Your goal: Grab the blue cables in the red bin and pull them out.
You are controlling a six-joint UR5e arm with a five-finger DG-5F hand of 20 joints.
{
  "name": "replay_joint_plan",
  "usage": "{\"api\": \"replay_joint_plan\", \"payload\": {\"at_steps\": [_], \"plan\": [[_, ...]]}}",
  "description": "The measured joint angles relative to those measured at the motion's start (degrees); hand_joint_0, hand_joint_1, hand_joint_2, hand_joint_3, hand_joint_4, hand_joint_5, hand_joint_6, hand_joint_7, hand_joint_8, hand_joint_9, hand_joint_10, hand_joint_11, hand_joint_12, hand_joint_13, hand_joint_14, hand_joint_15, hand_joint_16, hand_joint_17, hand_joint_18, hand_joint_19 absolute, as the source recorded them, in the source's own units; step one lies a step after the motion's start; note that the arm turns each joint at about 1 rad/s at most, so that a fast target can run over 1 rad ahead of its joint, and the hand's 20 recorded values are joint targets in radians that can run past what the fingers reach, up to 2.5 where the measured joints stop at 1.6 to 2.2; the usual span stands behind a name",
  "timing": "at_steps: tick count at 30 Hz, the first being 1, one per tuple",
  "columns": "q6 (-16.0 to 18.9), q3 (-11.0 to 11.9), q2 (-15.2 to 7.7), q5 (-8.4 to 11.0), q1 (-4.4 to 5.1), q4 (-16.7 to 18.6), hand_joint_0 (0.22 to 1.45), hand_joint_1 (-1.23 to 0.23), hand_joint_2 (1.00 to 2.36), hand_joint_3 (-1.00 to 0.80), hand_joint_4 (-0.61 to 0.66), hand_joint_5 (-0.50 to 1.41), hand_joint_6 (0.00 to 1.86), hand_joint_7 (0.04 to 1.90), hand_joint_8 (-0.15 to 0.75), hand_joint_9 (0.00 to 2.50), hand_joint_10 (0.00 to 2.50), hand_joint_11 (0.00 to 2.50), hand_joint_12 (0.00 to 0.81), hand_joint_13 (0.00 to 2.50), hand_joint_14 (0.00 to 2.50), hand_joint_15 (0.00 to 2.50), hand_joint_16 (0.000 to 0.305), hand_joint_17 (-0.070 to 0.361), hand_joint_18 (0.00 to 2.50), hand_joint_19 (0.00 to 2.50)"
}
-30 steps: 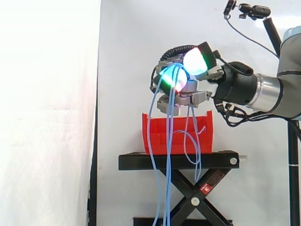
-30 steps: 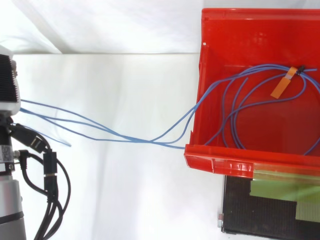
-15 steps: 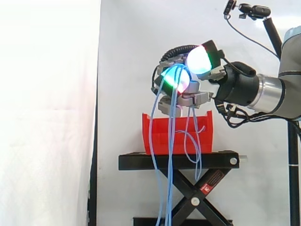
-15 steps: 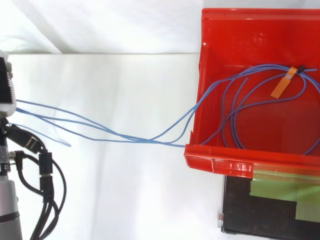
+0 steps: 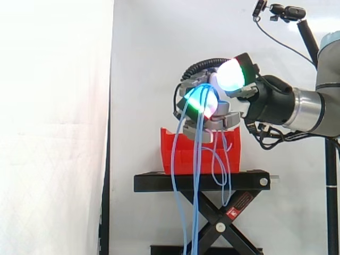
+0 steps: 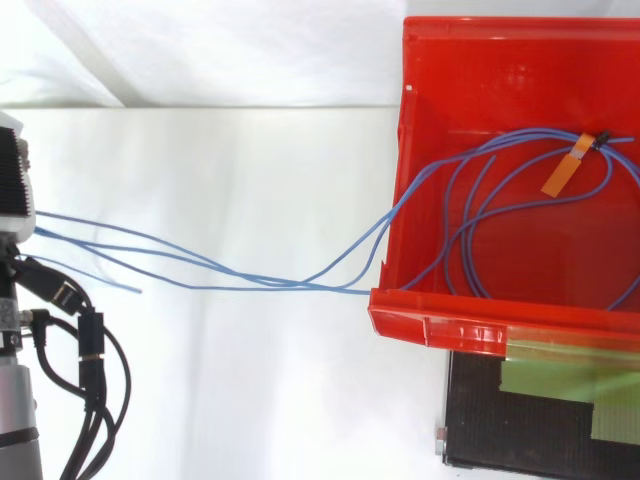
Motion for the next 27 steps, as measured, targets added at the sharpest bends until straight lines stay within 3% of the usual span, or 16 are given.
{"api": "replay_joint_plan", "payload": {"at_steps": [14,27], "plan": [[0.1,0.0,-0.7,-0.06,0.37,0.0,0.50,-0.89,1.00,-1.00,0.33,1.13,0.02,0.65,0.218,1.61,0.03,1.66,0.528,1.84,0.05,1.62,0.068,0.154,1.27,1.00],[0.1,0.0,-0.7,-0.45,0.40,0.0,0.48,-0.86,1.00,-1.00,0.41,1.31,0.02,0.56,0.176,1.58,0.04,1.58,0.521,1.82,0.09,1.59,0.069,0.155,1.29,0.99]]}}
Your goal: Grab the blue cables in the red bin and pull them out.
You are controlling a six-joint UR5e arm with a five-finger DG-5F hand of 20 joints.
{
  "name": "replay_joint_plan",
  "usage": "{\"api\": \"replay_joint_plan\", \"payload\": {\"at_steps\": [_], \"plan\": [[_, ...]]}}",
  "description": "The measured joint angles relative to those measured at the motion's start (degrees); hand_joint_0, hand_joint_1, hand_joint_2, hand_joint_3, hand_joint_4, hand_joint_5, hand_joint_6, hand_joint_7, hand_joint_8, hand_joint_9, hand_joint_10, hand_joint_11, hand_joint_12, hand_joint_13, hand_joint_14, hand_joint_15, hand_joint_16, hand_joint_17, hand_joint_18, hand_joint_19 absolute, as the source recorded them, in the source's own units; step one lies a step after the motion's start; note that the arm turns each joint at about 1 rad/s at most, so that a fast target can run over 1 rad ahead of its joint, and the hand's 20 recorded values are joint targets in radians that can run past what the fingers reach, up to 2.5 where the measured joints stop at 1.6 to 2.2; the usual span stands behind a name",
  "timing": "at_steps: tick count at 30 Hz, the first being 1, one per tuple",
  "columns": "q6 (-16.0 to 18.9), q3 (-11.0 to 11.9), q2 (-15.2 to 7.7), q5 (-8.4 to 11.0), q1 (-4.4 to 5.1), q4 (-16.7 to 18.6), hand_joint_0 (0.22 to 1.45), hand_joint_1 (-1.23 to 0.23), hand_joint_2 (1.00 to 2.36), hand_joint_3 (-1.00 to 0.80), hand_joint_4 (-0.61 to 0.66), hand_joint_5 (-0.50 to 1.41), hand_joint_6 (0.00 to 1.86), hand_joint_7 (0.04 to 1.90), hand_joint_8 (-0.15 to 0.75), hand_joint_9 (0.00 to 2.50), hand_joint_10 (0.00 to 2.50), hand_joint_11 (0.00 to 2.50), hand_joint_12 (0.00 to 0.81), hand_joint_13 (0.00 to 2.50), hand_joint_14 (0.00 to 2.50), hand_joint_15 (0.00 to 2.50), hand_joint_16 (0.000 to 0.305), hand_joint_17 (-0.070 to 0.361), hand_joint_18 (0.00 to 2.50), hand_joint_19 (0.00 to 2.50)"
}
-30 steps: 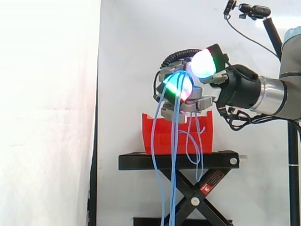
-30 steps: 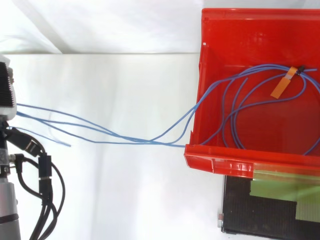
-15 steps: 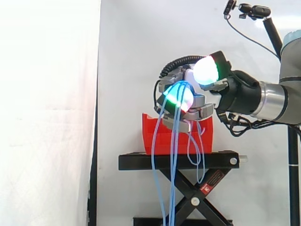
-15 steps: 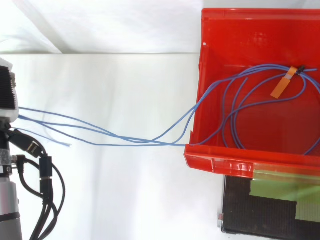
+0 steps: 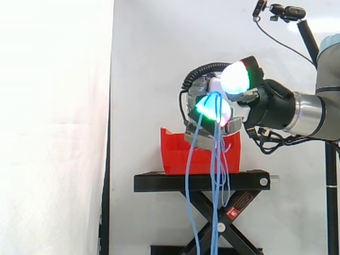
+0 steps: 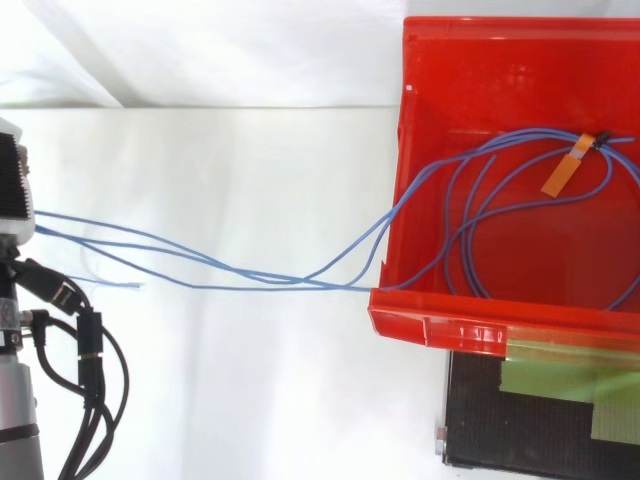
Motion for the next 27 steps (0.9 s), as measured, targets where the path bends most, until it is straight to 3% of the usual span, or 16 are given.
{"api": "replay_joint_plan", "payload": {"at_steps": [14,16,21,27], "plan": [[0.0,0.0,0.0,-0.17,0.00,-0.1,0.49,-0.87,1.00,-1.00,0.39,1.39,0.02,0.57,0.157,1.66,0.04,1.51,0.498,1.89,0.03,1.64,0.068,0.153,1.34,0.98],[0.0,0.0,0.0,-0.18,0.00,-0.1,0.52,-0.89,1.00,-1.00,0.38,1.39,0.02,0.58,0.141,1.66,0.04,1.51,0.482,1.88,0.02,1.64,0.065,0.147,1.32,0.98],[0.0,0.0,0.0,-0.18,0.00,-0.1,0.74,-0.95,1.00,-1.00,0.28,1.35,0.02,0.63,0.087,1.64,0.04,1.59,0.373,1.81,0.00,1.74,0.049,0.111,1.19,1.08],[0.0,0.0,0.0,-0.20,0.00,-0.1,0.86,-0.98,1.00,-1.00,0.28,1.25,0.02,0.62,0.071,1.59,0.04,1.67,0.358,1.78,0.00,1.77,0.045,0.101,1.14,1.11]]}}
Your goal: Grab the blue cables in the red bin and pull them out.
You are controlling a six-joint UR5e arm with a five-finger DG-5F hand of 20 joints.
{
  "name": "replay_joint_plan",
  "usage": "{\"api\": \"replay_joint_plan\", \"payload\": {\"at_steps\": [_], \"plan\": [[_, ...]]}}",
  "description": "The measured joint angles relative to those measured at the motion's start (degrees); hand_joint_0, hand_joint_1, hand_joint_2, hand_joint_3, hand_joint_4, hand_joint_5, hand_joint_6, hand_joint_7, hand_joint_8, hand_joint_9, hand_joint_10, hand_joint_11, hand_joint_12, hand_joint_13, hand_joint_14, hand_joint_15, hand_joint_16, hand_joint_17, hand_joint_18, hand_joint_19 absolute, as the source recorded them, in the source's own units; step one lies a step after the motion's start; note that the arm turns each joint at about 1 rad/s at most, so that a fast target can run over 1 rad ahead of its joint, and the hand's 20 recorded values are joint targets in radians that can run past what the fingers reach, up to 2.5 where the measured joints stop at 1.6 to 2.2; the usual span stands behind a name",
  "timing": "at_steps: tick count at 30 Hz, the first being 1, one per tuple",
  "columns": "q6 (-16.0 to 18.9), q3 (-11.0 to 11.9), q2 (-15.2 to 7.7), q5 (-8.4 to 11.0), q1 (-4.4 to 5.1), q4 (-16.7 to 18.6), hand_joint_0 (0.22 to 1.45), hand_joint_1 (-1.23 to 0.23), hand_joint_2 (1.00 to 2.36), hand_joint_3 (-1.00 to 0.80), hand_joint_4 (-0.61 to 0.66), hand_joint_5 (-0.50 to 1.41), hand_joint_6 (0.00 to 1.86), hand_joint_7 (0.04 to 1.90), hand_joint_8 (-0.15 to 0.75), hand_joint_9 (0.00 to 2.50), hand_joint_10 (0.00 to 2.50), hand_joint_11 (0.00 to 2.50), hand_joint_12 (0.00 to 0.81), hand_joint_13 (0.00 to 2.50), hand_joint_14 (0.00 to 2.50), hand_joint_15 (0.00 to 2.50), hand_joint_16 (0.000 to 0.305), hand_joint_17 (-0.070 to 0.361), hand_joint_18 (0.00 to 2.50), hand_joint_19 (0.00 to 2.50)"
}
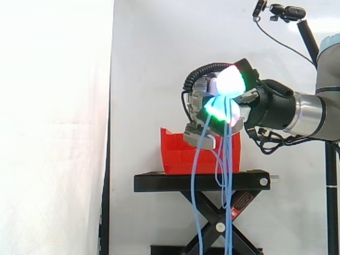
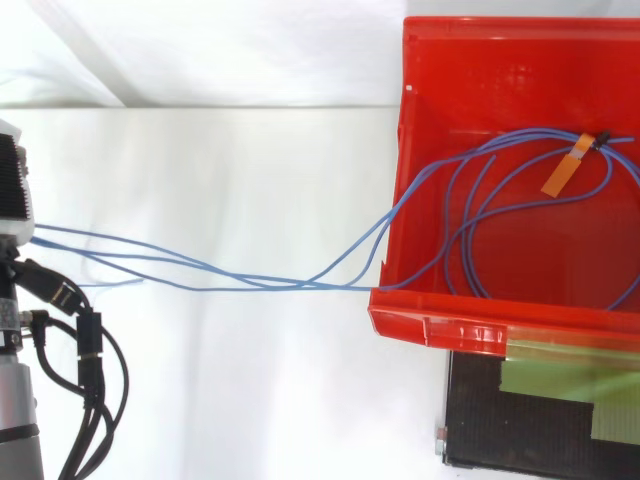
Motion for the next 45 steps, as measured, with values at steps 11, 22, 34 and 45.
{"api": "replay_joint_plan", "payload": {"at_steps": [11,22,34,45], "plan": [[0.0,0.0,0.0,-0.03,-0.02,0.0,0.90,-1.00,1.00,-0.92,0.25,1.15,0.02,0.60,0.066,1.53,0.04,1.69,0.368,1.75,0.00,1.75,0.044,0.100,1.09,1.11],[0.1,0.0,0.0,-0.03,-0.11,0.3,0.93,-1.03,1.01,-0.85,0.23,1.09,0.02,0.59,0.064,1.50,0.04,1.70,0.374,1.73,0.00,1.75,0.044,0.098,1.06,1.10],[0.3,0.0,0.0,-0.40,-0.26,1.0,0.95,-1.04,1.01,-0.82,0.20,1.05,0.02,0.58,0.045,1.48,0.04,1.71,0.373,1.72,0.00,1.75,0.044,0.099,1.04,1.09],[0.4,0.0,0.0,-0.55,-0.39,1.5,0.96,-1.06,1.01,-0.77,0.18,1.02,0.02,0.58,0.039,1.44,0.04,1.75,0.376,1.70,0.00,1.75,0.044,0.099,1.02,1.08]]}}
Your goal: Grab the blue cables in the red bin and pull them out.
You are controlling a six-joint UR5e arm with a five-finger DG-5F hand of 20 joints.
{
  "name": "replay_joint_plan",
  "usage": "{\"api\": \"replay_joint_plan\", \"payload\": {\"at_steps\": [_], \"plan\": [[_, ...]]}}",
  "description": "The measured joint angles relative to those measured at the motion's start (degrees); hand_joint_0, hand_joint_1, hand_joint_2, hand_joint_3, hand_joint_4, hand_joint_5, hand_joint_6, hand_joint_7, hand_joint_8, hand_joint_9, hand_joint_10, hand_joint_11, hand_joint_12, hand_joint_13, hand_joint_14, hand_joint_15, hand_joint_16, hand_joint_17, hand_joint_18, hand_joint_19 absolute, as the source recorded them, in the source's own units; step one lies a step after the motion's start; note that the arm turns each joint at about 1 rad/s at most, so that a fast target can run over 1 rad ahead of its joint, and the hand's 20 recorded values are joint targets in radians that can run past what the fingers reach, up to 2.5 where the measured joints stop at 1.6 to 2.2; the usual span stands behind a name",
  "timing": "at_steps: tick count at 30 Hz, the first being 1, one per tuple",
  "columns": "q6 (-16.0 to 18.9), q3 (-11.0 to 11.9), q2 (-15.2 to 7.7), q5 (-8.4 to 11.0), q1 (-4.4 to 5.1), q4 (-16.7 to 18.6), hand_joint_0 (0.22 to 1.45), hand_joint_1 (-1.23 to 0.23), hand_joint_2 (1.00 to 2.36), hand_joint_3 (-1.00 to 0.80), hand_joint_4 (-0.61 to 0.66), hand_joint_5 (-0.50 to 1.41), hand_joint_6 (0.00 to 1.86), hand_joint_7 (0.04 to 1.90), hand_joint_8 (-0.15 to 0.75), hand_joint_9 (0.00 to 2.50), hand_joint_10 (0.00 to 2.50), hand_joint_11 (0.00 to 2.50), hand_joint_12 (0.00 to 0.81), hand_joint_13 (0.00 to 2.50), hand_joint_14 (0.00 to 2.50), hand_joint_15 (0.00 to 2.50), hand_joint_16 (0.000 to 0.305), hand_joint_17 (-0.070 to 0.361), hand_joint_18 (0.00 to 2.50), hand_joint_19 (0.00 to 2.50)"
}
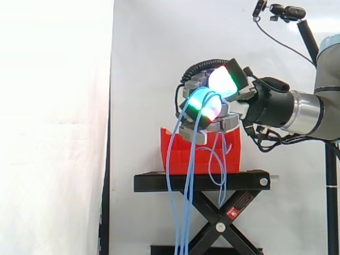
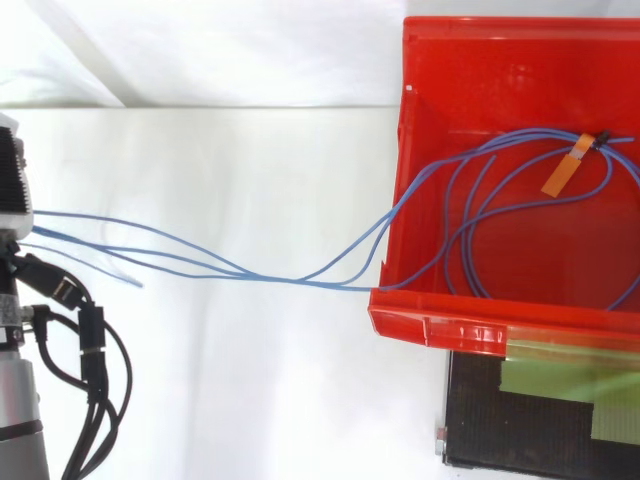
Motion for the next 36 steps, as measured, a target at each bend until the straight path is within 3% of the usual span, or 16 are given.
{"api": "replay_joint_plan", "payload": {"at_steps": [27,36], "plan": [[0.0,0.0,0.0,-0.18,-0.12,0.6,0.99,-1.08,1.01,-0.72,0.13,0.93,0.02,0.58,0.035,1.38,0.04,1.86,0.384,1.65,0.00,1.74,0.043,0.098,0.97,1.07],[0.0,0.0,0.0,-0.18,-0.15,0.6,0.88,-1.02,1.00,-0.94,0.14,0.93,0.02,0.59,0.038,1.38,0.03,1.90,0.394,1.64,0.03,1.71,0.043,0.096,0.97,1.09]]}}
